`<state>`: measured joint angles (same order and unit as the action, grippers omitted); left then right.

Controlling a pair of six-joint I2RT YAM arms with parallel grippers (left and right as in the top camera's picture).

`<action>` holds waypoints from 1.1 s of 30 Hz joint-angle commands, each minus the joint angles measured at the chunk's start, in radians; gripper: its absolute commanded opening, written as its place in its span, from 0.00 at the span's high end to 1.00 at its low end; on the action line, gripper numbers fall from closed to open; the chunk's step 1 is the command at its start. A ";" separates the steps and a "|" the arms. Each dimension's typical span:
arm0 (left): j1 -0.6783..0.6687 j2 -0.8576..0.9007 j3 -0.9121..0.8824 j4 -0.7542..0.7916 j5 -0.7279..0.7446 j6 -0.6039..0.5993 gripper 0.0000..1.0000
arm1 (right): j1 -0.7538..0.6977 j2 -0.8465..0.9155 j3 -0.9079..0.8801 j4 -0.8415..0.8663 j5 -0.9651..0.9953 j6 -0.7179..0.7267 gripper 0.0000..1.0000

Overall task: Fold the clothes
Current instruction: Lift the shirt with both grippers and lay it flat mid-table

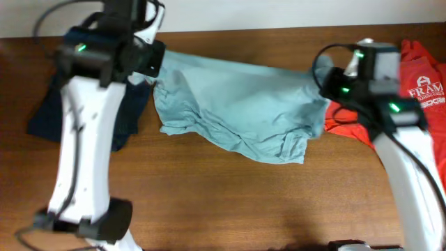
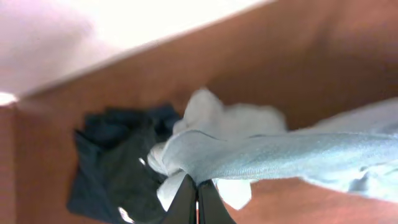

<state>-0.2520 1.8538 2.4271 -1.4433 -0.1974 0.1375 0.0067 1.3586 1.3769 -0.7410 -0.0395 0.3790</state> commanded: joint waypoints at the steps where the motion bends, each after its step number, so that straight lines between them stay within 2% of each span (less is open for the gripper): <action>1: -0.008 -0.124 0.093 -0.002 -0.020 -0.008 0.99 | -0.034 -0.125 0.016 -0.005 0.055 -0.083 0.96; 9: -0.083 -0.325 0.124 -0.040 -0.018 0.023 1.00 | -0.035 -0.357 0.016 -0.024 0.082 -0.096 0.96; 18: -0.113 -0.493 0.124 -0.037 -0.021 0.021 0.99 | -0.035 -0.527 0.017 -0.037 0.085 -0.139 0.96; 28: -0.113 -0.521 0.124 -0.032 -0.055 0.011 1.00 | -0.034 -0.550 0.054 -0.074 0.085 -0.139 0.96; 33: -0.113 -0.475 0.124 -0.043 -0.062 0.006 1.00 | -0.034 -0.541 0.071 -0.090 0.086 -0.139 0.96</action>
<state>-0.3714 1.3560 2.5351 -1.4864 -0.1825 0.1417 -0.0128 0.8085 1.4265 -0.8234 -0.0227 0.2527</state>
